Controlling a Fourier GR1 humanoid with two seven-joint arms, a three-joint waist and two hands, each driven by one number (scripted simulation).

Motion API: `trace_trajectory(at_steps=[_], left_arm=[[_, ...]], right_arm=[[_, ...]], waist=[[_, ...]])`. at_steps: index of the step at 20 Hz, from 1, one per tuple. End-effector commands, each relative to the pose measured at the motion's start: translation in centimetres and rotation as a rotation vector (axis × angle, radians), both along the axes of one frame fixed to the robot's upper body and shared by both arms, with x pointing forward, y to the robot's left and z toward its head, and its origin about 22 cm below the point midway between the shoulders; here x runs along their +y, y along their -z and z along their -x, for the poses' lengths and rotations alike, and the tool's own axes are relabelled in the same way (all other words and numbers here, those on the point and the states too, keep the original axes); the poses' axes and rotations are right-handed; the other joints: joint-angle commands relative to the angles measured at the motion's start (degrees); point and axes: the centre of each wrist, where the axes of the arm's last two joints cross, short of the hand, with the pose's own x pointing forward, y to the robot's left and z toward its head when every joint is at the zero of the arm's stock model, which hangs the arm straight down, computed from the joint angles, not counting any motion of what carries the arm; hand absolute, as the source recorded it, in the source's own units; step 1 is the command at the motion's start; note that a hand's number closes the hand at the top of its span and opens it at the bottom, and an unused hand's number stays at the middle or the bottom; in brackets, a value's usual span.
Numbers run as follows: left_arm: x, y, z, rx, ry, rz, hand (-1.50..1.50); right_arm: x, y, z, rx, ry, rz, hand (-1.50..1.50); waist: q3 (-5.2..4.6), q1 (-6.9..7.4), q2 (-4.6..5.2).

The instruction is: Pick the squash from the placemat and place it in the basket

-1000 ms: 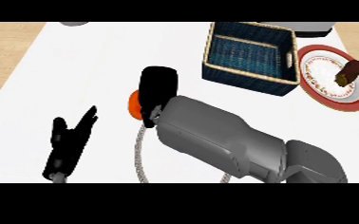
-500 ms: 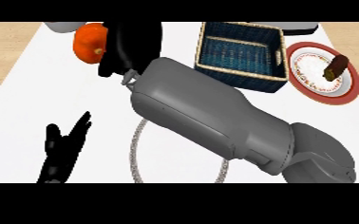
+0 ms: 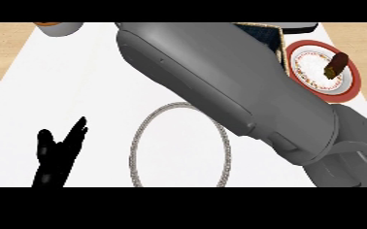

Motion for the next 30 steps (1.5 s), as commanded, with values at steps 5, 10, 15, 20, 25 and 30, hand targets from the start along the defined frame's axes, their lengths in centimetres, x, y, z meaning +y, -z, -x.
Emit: trace_trajectory(at_steps=[5, 10, 15, 20, 25, 30], left_arm=[[-0.5, 1.0, 0.8, 0.057, -0.021, 0.010, 0.00], [-1.1, 1.4, 1.1, 0.053, -0.009, 0.021, 0.00], [0.2, 1.8, 0.6, 0.058, -0.007, 0.013, 0.00], [-0.3, 0.8, -0.7, 0.054, 0.004, 0.011, 0.00], [-0.2, 0.0, -0.3, 0.042, 0.019, 0.014, 0.00], [-1.0, 1.0, -0.3, 0.043, 0.005, 0.023, 0.00]], right_arm=[[-5.3, -4.7, -2.6, 0.080, 0.219, -0.129, 1.50], [-7.5, -3.9, -4.4, 0.103, 0.260, -0.104, 1.50], [-10.3, -2.1, -6.1, 0.123, 0.280, -0.084, 1.50], [-12.3, 0.4, -7.5, 0.129, 0.269, -0.117, 1.50], [-15.0, 3.1, -8.7, 0.101, 0.271, -0.302, 1.50], [-15.9, 6.9, -8.8, 0.121, 0.268, -0.318, 1.50]], waist=[[-0.37, -0.19, 0.58], [-0.41, 0.47, 0.87], [-0.43, 0.43, 1.01], [-0.42, 0.81, 1.20], [-0.36, 1.39, 1.37], [-0.40, 1.01, 1.21]])
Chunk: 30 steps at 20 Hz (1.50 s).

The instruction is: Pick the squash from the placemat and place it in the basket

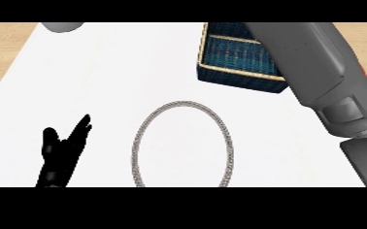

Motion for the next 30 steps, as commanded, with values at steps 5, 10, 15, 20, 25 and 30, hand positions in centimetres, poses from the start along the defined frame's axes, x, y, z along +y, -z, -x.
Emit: trace_trajectory(at_steps=[5, 10, 15, 20, 25, 30], left_arm=[[0.7, 1.8, 0.7, 0.059, -0.021, 0.008, 0.00], [0.3, 2.0, 0.8, 0.065, -0.010, 0.013, 0.00], [-0.3, 3.5, 1.3, 0.062, -0.021, 0.002, 0.00], [-0.7, 1.9, 0.8, 0.081, -0.023, -0.003, 0.00], [-0.6, 2.5, 0.4, 0.054, -0.018, -0.007, 0.00], [1.5, 1.4, 2.3, 0.087, -0.053, 0.001, 0.00]], right_arm=[[-2.1, 5.3, -0.3, 0.002, 0.017, -0.055, 1.50], [-5.5, 5.9, -1.6, 0.150, 0.159, 0.181, 1.50], [-8.2, 7.7, -1.0, 0.155, 0.121, 0.250, -1.50], [-7.0, 5.1, -0.1, 0.064, 0.097, 0.207, -1.50], [-10.3, 4.3, 0.1, -0.001, 0.159, 0.119, -1.50], [-12.3, 2.9, 2.7, -0.042, 0.237, 0.037, -1.50]], waist=[[-0.43, -0.13, 0.19], [-0.51, -0.68, 0.03], [-0.47, -0.90, 0.05], [-0.43, -0.96, -0.20], [-0.44, -0.74, 0.01], [-0.45, -1.79, -0.61]])
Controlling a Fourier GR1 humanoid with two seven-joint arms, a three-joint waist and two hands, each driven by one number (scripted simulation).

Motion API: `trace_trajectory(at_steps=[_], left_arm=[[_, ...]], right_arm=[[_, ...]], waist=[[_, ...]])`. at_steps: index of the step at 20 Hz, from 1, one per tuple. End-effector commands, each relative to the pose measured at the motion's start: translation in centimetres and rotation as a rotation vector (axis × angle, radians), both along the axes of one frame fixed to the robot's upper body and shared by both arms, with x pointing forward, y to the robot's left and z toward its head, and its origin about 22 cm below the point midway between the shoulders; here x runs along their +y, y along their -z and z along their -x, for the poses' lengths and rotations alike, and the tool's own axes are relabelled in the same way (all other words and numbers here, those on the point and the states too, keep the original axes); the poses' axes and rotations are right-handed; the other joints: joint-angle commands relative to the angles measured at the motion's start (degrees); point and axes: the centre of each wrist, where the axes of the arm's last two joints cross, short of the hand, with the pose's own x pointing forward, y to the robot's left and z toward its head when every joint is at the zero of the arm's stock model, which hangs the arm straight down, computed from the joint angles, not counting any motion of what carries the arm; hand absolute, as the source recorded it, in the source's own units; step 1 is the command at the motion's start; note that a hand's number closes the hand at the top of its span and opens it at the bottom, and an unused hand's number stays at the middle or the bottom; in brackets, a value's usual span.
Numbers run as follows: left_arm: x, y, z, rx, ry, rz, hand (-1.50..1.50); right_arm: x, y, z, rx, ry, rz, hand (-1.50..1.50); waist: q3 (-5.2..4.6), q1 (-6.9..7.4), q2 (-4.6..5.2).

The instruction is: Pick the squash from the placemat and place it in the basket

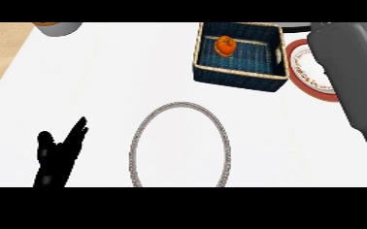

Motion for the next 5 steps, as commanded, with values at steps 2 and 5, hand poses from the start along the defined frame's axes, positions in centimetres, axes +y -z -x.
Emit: trace_trajectory(at_steps=[2, 5], left_arm=[[0.1, 0.4, 1.0, 0.059, -0.031, 0.009, 0.00], [0.9, 2.1, 1.5, 0.075, -0.031, 0.018, 0.00]], right_arm=[[-5.2, -2.0, 2.7, -0.067, 0.102, -0.058, -1.50], [-5.4, -1.8, 5.3, -0.043, 0.093, -0.071, -1.50]], waist=[[-0.48, -0.99, 0.00], [-0.55, -1.40, -0.03]])
